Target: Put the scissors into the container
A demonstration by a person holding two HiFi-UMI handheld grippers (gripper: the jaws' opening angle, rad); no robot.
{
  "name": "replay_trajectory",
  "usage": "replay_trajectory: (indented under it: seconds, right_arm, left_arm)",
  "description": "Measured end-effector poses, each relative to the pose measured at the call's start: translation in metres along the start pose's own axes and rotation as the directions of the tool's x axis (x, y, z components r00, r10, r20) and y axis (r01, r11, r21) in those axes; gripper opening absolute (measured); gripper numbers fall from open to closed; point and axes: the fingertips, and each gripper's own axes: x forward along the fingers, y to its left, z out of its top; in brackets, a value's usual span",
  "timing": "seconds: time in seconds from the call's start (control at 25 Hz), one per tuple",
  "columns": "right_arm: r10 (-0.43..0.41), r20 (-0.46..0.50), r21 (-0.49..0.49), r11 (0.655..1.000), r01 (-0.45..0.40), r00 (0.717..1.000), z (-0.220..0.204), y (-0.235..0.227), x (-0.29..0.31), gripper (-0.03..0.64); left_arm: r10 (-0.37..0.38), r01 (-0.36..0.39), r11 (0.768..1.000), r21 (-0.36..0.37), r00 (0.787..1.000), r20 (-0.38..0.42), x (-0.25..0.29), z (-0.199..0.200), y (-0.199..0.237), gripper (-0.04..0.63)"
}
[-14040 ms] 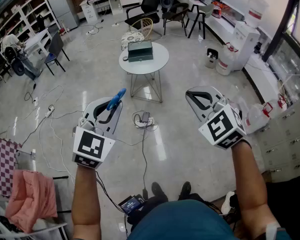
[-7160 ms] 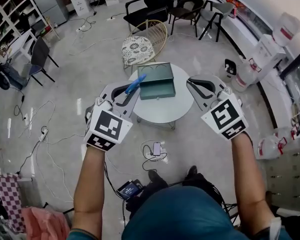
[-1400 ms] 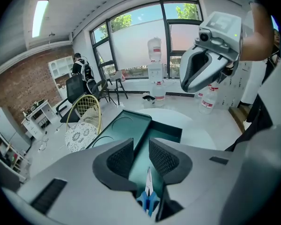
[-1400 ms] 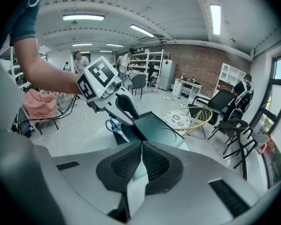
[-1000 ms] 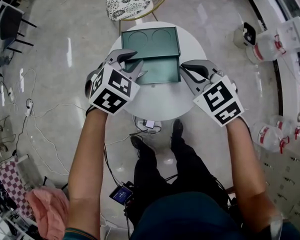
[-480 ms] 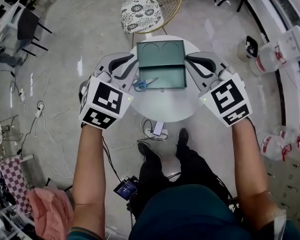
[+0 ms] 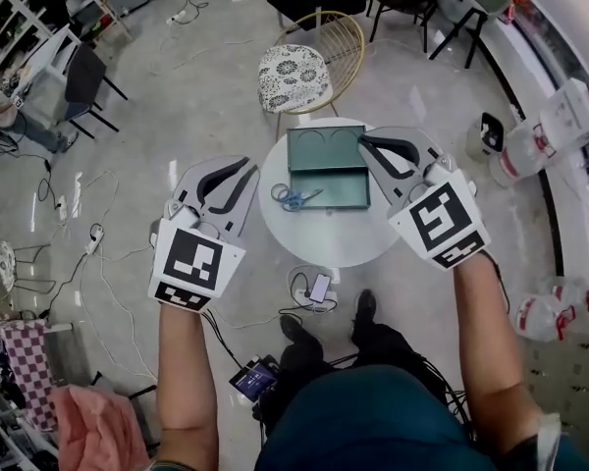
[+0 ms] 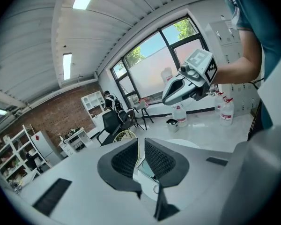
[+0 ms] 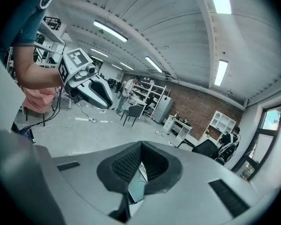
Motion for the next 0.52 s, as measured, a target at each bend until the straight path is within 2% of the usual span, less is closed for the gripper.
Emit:
replay_trajectory:
  seconds: [0.28, 0.52]
  right_arm:
    - [-0.018, 0.024, -0.045, 0.999, 0.019, 1.0, 0.051, 0.014, -0.045, 0.035]
    - [-0.024, 0.026, -0.063, 0.998, 0.026, 0.999, 0.072, 0.035, -0.075, 0.035]
  left_arm:
    - [0.02, -0.02, 1.0, -0.012, 0.999, 0.032, -0.06, 0.024, -0.015, 0.06]
    - [0.01, -0.009, 1.0, -0.016, 0.999, 0.044, -0.097, 0.033, -0.038, 0.06]
